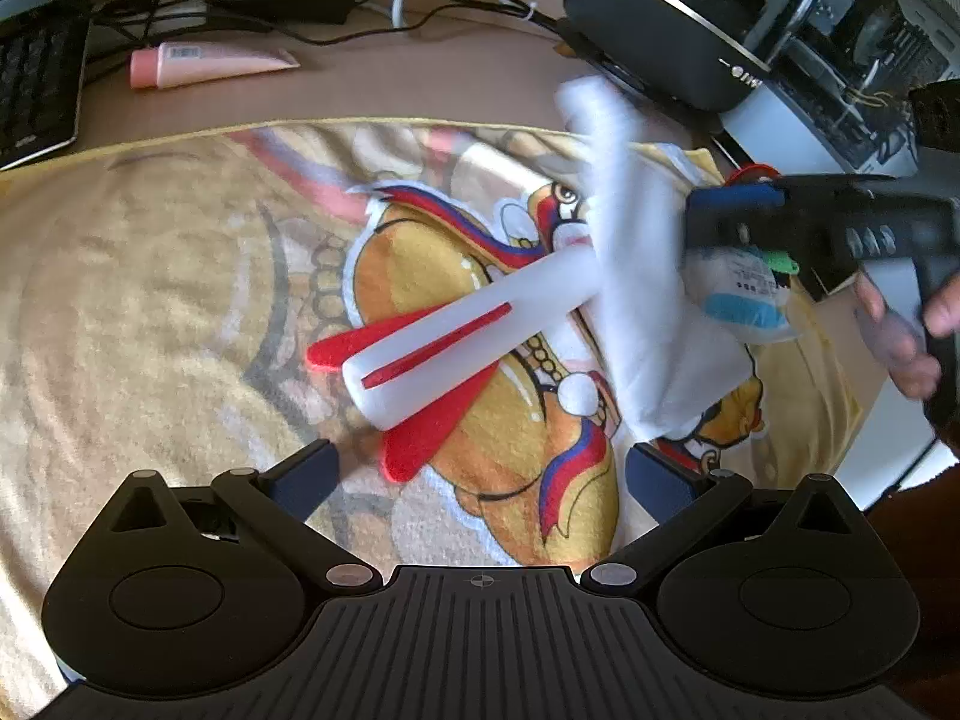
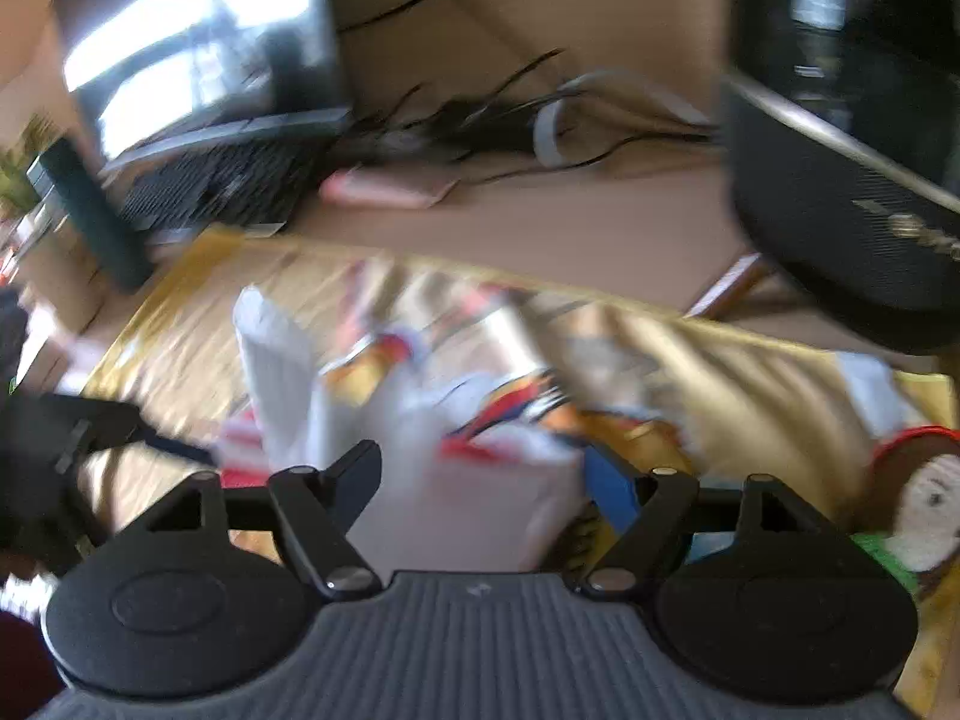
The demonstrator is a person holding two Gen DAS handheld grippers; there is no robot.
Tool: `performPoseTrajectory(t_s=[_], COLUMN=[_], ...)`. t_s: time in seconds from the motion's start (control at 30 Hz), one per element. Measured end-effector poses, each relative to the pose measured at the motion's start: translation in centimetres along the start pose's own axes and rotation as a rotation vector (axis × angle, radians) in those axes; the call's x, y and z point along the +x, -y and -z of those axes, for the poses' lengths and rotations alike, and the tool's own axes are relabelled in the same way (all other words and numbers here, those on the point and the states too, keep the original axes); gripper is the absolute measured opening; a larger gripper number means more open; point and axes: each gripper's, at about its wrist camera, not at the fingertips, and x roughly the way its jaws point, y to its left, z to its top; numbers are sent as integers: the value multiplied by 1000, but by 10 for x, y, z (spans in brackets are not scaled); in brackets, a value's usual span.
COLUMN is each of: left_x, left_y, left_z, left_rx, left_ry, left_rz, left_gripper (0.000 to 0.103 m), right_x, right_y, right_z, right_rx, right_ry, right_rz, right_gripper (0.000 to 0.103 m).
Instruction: Organize soft objects
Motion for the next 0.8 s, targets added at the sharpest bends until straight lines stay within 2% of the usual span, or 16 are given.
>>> performPoseTrajectory(t_s=[0.17, 0.23, 0.27, 0.33, 0.57, 0.73, 0.8], left_x=[2, 2, 2, 1, -1, 9, 14], left_y=[-1, -1, -1, -2, -1, 12, 19], left_z=[-3, -2, -2, -1, 2, -7, -12], left_rx=[-11, -12, -13, -17, -18, 34, 71], left_ry=[3, 5, 6, 9, 7, -19, -43], left_rz=[10, 12, 12, 15, 22, -5, -6], left_gripper=[103, 103, 103, 103, 103, 103, 103], right_x=[3, 3, 4, 5, 10, 33, 39], right_y=[-5, -7, -8, -9, -10, 15, 8], right_z=[0, 0, -1, -1, -3, -16, -11], right_rx=[-31, -41, -46, -57, -79, -12, -27], right_ry=[-9, -11, -12, -14, -23, -46, -71], right_rz=[-3, -2, -1, -1, 14, 95, 86], right_gripper=[76, 65, 54, 5, 6, 6, 6])
